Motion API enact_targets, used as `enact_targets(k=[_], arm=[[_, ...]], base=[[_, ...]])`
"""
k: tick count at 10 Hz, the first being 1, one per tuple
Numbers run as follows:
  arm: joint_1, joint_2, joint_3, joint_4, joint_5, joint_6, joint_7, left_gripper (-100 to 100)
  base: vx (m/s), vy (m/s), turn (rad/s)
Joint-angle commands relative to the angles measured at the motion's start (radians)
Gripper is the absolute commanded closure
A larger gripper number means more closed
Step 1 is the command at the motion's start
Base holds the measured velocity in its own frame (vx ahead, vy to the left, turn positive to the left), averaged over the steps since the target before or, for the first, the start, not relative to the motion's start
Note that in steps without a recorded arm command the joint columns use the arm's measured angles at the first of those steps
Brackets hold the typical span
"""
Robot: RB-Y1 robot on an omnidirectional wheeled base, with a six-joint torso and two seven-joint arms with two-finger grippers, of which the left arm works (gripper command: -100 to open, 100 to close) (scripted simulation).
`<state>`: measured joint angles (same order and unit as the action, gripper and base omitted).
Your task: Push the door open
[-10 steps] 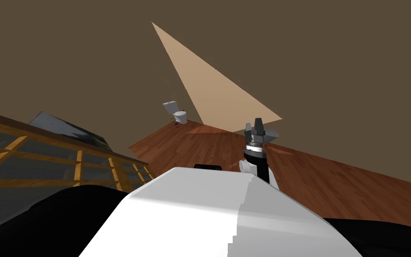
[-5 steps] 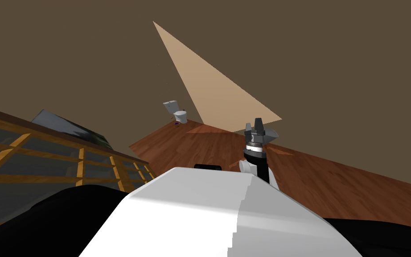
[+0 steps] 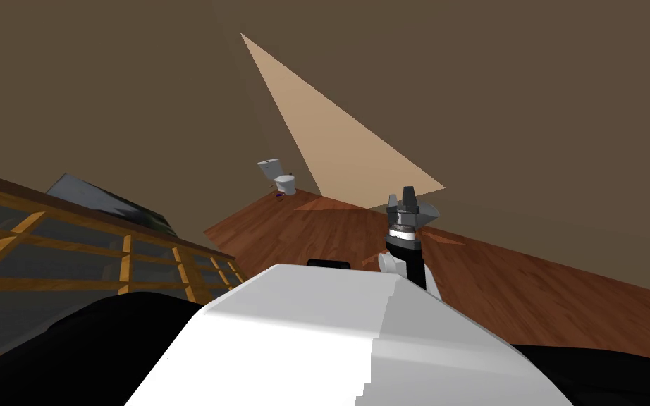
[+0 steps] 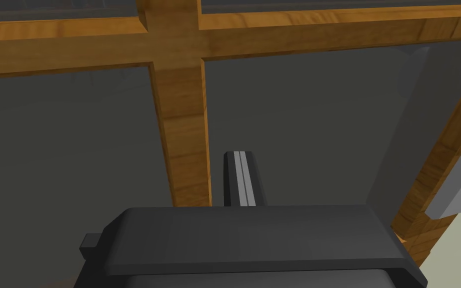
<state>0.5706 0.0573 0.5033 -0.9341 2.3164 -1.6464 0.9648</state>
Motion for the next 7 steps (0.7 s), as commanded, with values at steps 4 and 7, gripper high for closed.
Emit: enact_targets(k=[4,7], arm=[[-0.018,0.007,0.001,0.022,-0.001,-0.004,0.003,-100],[-0.018,0.007,0.001,0.022,-0.001,-0.004,0.003,-100]], base=[[0.002,0.006,-0.001],[0.001,0.004,-0.003]])
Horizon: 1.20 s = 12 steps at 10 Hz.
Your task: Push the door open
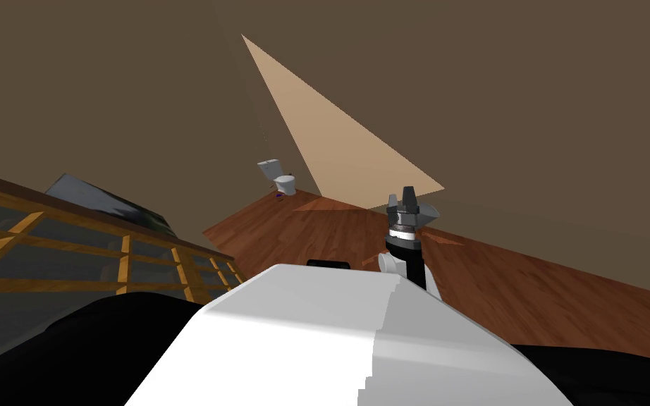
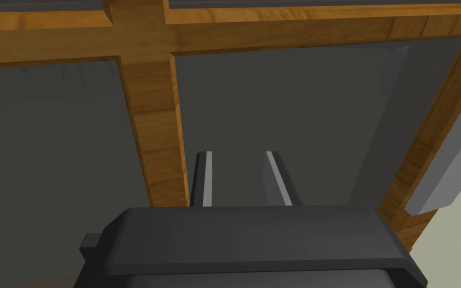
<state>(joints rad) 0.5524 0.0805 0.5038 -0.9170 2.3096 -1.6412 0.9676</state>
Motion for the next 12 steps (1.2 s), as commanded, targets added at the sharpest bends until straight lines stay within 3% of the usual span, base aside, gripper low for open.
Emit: enact_targets(k=[1,5,6,12], arm=[[0.0,-0.016,0.001,0.005,0.006,-0.009,0.0,-100],[0.0,-0.016,0.001,0.005,0.006,-0.009,0.0,-100],[-0.003,0.004,-0.003,0.005,-0.017,0.013,-0.003,-100],[-0.011,0.013,-0.011,0.017,-0.058,0.038,-0.009,-100]], base=[[0.0,0.0,0.0],[0.0,0.0,0.0],[0.017,0.019,0.114],[0.005,-0.012,0.108]])
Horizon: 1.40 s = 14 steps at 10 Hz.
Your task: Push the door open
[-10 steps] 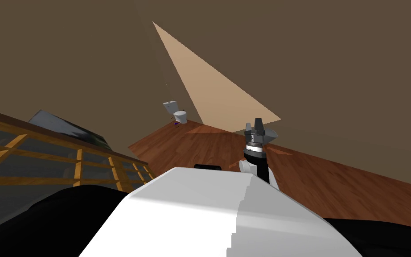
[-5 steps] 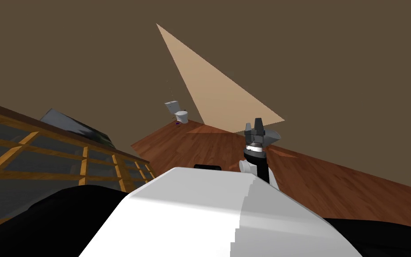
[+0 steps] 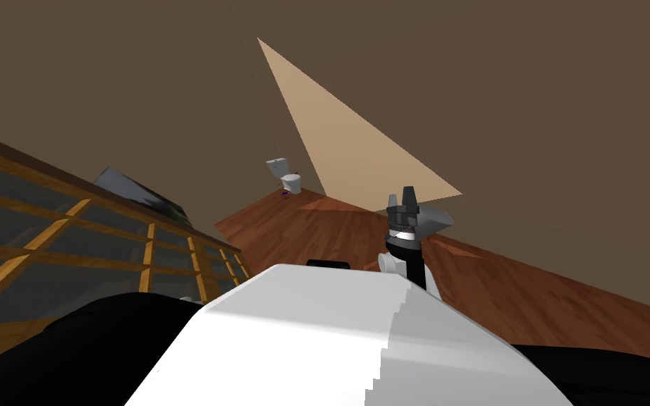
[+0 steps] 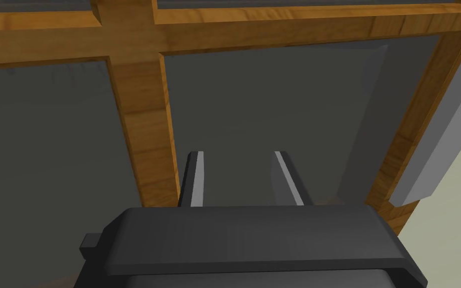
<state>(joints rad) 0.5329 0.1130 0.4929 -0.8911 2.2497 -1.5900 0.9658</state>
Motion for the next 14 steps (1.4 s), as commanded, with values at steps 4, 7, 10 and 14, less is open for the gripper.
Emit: enact_targets(k=[4,7,10,14], arm=[[0.003,-0.015,-0.005,-0.001,-0.024,0.0,-0.011,-100],[-0.006,-0.009,-0.013,0.011,-0.066,0.021,-0.017,-100],[-0.016,-0.003,-0.021,0.023,-0.11,0.04,-0.024,-100],[-0.03,0.002,-0.032,0.038,-0.165,0.062,-0.032,-100]], base=[[-0.002,-0.034,0.12],[-0.007,-0.052,0.23],[0.002,-0.028,0.251],[-0.006,-0.032,0.205]])
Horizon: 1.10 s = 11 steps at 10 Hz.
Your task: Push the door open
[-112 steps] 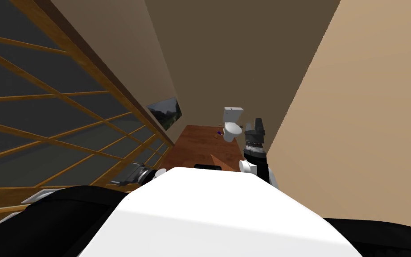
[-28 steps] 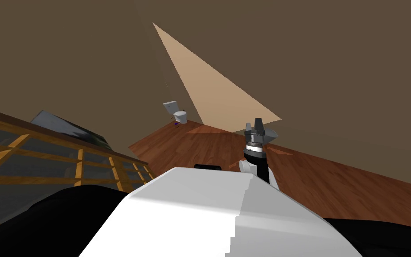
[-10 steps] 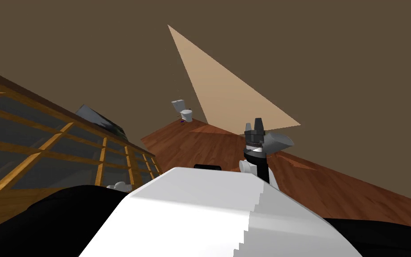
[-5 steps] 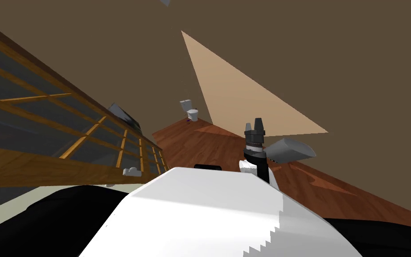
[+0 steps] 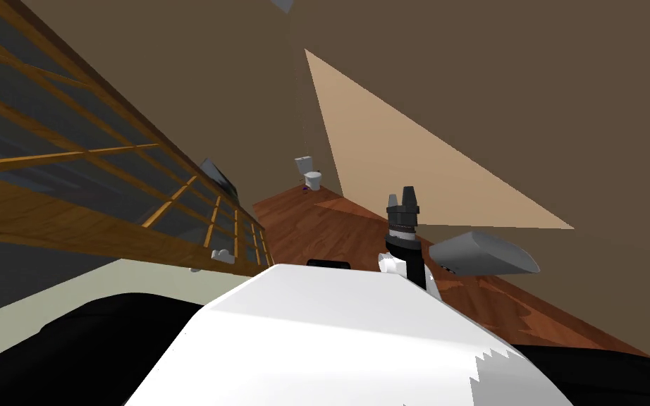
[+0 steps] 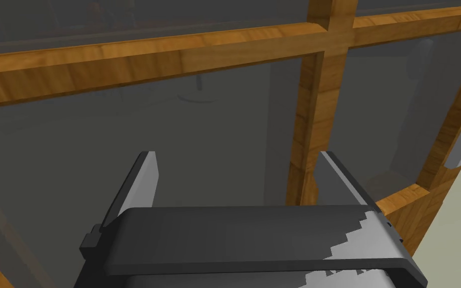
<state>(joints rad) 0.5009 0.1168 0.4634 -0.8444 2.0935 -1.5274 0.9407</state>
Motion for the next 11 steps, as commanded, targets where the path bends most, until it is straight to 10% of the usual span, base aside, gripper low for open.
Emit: enact_targets(k=[1,11], arm=[[-0.002,-0.001,-0.005,-0.006,-0.021,0.005,-0.009,-100],[-0.032,0.007,-0.026,0.023,-0.131,0.046,-0.026,-100]], base=[[0.0,-0.021,0.207],[0.0,-0.014,0.161]])
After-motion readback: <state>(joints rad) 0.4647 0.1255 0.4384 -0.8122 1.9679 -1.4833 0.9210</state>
